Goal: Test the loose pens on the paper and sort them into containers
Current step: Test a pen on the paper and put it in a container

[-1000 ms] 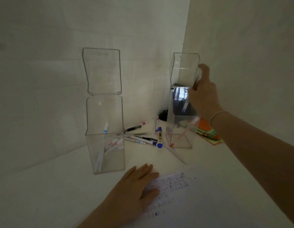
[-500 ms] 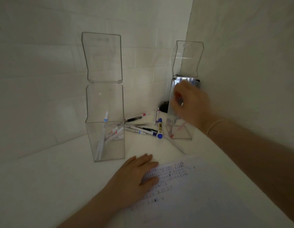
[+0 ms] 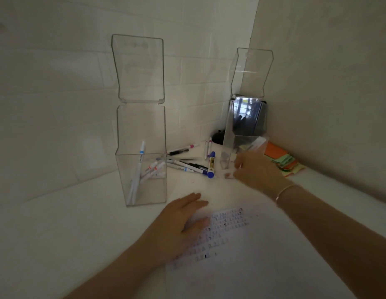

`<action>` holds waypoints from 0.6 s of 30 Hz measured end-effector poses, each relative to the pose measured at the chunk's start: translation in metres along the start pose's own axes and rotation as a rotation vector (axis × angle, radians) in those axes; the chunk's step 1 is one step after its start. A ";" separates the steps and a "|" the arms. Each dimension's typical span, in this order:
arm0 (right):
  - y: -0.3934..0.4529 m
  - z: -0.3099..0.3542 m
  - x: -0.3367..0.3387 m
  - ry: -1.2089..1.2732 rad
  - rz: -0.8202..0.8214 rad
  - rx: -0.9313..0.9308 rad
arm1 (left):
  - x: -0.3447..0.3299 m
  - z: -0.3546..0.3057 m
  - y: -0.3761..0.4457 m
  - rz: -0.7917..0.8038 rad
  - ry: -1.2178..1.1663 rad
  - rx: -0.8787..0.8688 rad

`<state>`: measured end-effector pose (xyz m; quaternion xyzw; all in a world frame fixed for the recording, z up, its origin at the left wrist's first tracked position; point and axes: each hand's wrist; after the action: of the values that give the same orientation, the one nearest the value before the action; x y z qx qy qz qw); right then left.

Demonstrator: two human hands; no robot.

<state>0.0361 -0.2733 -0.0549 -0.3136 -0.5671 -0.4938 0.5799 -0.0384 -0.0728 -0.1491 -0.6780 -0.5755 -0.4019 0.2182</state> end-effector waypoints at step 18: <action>-0.031 0.075 -0.001 1.123 0.256 0.080 | 0.005 -0.001 -0.005 -0.359 -0.146 -0.033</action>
<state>-0.0191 -0.2137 -0.0500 -0.0476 -0.1481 -0.4885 0.8586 -0.0432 -0.0695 -0.1451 -0.5952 -0.6948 -0.3935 0.0896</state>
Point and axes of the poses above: each hand's wrist, its own y-axis towards the middle knuckle, its own x-axis out of the back of the hand, z = x × y, and after that the axes turned 12 degrees about x, right-handed
